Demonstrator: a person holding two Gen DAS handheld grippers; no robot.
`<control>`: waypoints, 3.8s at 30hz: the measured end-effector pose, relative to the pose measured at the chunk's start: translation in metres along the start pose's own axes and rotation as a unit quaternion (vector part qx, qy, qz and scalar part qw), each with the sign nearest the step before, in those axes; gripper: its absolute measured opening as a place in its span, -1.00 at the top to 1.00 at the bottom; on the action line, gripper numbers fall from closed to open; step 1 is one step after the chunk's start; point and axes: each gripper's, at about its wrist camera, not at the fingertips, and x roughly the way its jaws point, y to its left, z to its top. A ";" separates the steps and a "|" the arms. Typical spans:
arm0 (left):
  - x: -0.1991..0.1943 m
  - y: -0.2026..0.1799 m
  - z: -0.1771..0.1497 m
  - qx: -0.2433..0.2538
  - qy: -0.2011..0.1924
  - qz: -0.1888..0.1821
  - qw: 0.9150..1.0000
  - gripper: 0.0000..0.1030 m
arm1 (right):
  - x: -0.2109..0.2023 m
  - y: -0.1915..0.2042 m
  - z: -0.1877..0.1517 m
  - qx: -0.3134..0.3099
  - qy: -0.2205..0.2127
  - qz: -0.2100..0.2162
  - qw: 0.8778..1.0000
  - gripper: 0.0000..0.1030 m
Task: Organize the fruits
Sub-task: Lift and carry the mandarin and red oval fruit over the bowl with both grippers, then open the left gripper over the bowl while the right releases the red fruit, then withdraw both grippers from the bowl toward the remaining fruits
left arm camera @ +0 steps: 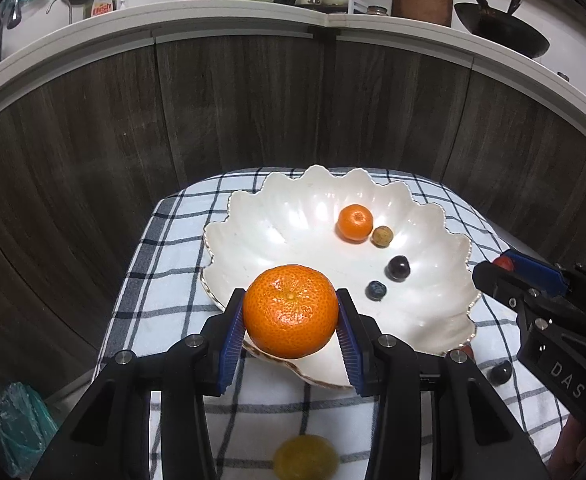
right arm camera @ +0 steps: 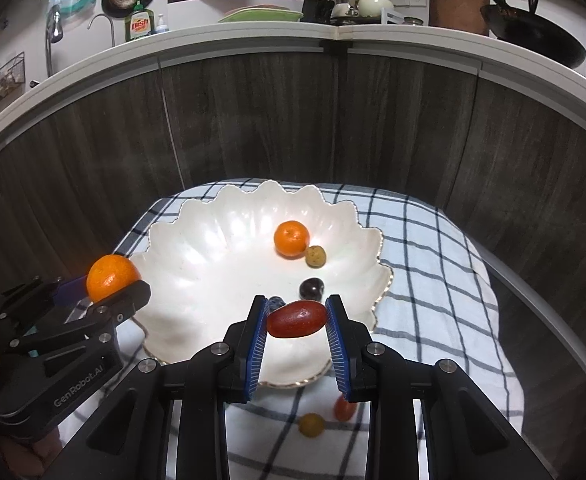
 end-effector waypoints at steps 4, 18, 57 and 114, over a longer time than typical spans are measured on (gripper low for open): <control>0.007 0.004 0.003 -0.001 0.004 -0.001 1.000 0.17 | 0.009 0.006 0.002 -0.001 0.010 0.000 1.000 0.40; 0.033 0.010 0.010 -0.003 0.025 -0.005 1.000 0.17 | 0.032 0.016 0.002 -0.007 0.041 0.001 0.999 0.40; 0.006 0.020 0.013 -0.015 0.001 0.015 1.000 -0.64 | 0.024 0.008 0.008 0.005 0.046 -0.039 0.998 -0.31; -0.063 -0.020 -0.032 0.008 -0.025 0.005 1.000 -0.64 | -0.054 -0.018 -0.033 0.025 0.004 -0.055 0.998 -0.31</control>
